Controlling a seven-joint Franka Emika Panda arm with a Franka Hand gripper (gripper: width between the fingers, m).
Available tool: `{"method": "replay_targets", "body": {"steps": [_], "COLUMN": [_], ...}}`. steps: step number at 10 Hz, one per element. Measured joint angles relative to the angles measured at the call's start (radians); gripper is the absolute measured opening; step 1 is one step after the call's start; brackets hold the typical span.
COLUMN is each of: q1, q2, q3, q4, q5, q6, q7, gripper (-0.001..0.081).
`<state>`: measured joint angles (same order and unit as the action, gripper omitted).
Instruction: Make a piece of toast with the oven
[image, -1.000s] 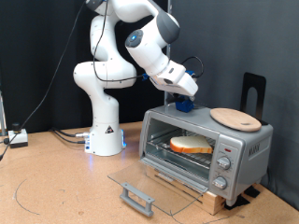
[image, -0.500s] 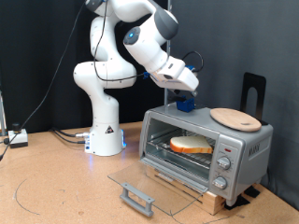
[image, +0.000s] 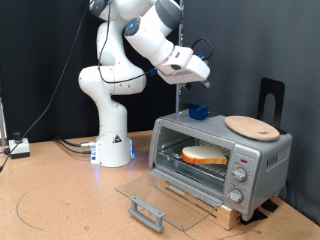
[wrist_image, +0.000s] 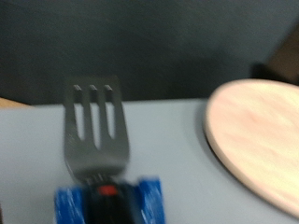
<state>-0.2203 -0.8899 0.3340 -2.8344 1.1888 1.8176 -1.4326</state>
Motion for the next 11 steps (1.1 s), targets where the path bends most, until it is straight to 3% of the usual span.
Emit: {"method": "replay_targets", "body": {"steps": [6,9,11], "q1": [-0.219,-0.297,-0.329], "q2": [0.072,0.124,0.180], "q3": [-0.056,-0.095,-0.114], "q4": [0.028,0.029,0.042], "q5": [-0.213,-0.260,-0.263], "q6": [0.020,0.072,0.112], "q7": [0.084,0.013,-0.057], "gripper": [0.0808,0.0808,0.0808]}}
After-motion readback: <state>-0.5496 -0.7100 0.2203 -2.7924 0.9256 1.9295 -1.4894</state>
